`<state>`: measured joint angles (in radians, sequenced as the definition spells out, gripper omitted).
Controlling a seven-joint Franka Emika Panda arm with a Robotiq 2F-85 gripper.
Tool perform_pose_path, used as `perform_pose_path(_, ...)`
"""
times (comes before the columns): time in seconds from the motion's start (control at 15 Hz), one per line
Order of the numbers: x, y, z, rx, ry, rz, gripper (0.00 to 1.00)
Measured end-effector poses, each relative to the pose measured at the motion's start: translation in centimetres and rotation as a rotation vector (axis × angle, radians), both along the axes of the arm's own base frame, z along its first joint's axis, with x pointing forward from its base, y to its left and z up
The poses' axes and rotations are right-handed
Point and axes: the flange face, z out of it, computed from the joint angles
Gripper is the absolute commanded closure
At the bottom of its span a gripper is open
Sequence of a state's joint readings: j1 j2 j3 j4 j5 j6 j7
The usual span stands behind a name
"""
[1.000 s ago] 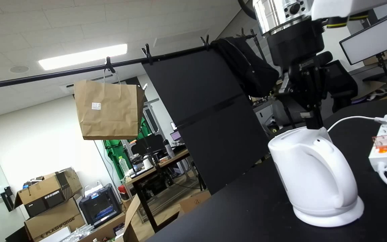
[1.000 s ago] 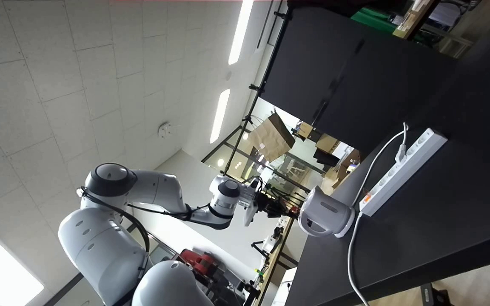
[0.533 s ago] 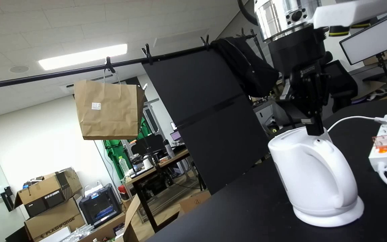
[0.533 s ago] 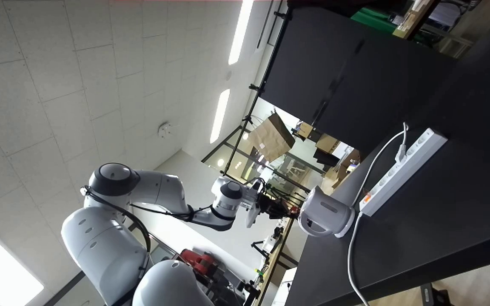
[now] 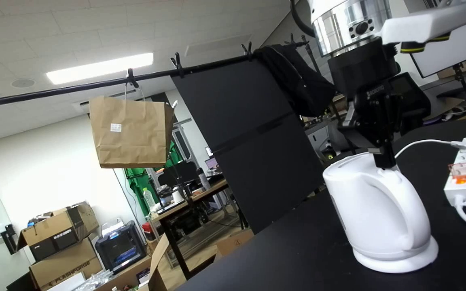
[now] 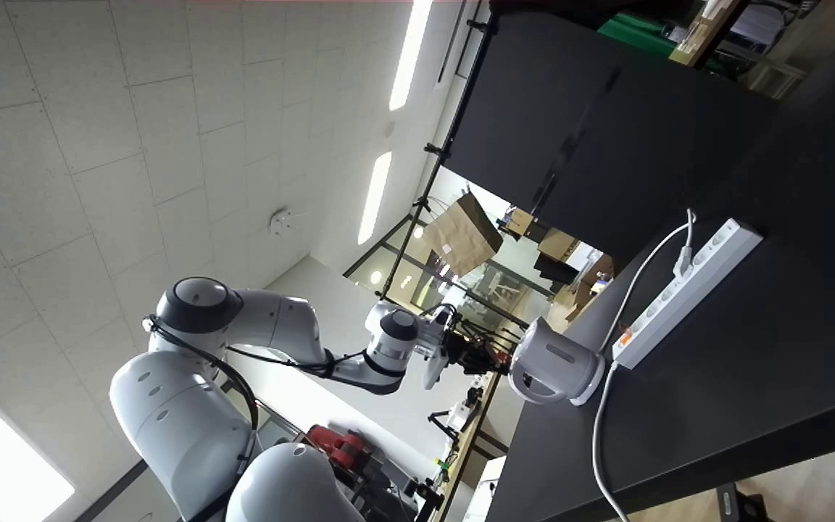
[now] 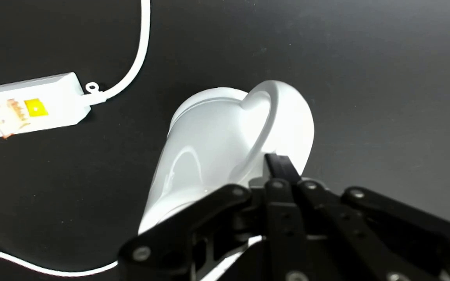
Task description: Switch on the electric kettle
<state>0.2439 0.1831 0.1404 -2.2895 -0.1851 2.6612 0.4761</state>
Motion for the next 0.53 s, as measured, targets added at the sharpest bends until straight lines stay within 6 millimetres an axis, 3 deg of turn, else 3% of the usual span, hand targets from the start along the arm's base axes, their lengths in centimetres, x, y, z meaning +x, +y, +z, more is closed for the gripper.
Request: perform_pose_path(0.53,0.17,-0.26,-0.32,0.005,-0.003,-0.012,1.00)
